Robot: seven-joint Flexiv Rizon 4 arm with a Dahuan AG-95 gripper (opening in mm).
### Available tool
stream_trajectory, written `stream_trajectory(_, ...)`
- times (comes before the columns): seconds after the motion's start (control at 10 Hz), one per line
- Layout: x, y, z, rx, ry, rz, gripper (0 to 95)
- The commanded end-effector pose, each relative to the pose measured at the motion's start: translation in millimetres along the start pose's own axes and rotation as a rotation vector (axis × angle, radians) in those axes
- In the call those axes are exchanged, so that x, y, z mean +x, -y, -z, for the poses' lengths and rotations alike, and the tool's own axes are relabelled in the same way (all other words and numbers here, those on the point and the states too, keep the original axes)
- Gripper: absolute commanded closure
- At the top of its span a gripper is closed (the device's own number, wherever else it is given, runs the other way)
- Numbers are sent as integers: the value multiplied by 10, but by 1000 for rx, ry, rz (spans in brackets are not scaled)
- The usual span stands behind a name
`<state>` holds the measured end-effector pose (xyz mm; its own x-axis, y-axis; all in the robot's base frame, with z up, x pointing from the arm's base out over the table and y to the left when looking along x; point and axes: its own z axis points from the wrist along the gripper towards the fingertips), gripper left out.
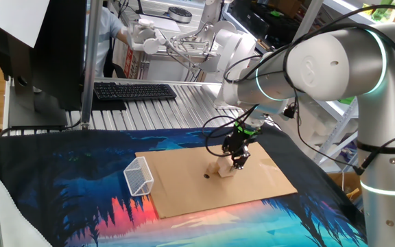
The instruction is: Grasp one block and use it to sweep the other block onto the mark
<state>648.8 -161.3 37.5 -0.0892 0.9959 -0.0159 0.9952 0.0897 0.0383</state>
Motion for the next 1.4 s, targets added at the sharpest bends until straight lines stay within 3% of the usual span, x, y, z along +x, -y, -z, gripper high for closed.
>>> stream_trajectory(0.1,79,45,86,9,-13,1,950)
stream_trajectory(0.4,154,106,176,16,-5,4,950)
stream_trajectory(0.9,149,115,153,32,45,13,950)
stream_trajectory(1.4,110,90,111,44,64,8,950)
